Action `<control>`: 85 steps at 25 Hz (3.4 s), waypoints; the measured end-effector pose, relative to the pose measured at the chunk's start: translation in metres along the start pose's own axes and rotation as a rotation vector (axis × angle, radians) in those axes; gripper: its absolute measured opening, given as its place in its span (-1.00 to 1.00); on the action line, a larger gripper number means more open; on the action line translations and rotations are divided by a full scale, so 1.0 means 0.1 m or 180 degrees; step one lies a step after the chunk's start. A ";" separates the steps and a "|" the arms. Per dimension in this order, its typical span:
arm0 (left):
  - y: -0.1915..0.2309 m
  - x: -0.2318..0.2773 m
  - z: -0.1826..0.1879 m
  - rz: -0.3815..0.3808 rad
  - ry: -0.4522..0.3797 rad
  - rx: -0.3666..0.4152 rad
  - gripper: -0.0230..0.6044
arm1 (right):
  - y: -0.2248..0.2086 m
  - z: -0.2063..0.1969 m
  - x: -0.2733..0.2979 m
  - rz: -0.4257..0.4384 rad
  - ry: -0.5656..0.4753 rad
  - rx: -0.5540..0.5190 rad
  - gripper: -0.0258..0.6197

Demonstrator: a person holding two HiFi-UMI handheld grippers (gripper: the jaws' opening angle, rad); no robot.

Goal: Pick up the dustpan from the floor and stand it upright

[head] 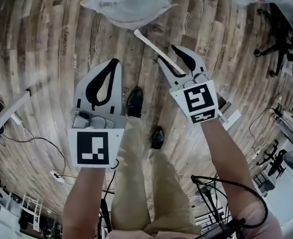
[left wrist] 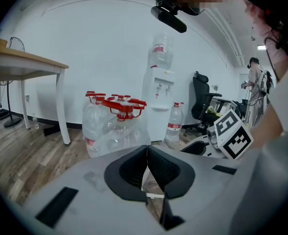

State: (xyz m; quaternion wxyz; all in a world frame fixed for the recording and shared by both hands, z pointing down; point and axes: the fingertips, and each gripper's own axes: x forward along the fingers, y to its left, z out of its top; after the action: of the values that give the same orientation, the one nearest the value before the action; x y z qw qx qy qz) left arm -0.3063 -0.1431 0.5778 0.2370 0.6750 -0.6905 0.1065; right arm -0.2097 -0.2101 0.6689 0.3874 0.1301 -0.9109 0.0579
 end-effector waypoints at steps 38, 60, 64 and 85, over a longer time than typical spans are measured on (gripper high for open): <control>0.53 0.97 -1.61 -0.0048 0.0065 0.0298 -0.88 | 0.02 -1.89 2.18 0.0266 0.0940 -0.0397 -0.38; 0.55 0.86 -1.83 0.0036 0.0131 0.0287 -0.88 | -0.17 -2.61 2.62 0.0149 0.1570 -0.0445 -0.57; 0.53 0.84 -1.79 0.0060 0.0118 0.0331 -0.88 | -0.17 -2.64 2.69 0.0160 0.1554 -0.0372 -0.54; -0.07 0.15 -1.31 0.0169 -0.0114 0.0382 -0.88 | 0.03 -1.62 1.41 0.0090 0.0834 -0.0572 -0.60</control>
State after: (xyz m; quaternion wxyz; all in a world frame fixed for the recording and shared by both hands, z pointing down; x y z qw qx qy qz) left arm -0.2747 -0.0957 0.6968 0.1808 0.6713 -0.7047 0.1418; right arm -0.1925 -0.2006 0.8825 0.5122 0.0734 -0.8557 -0.0019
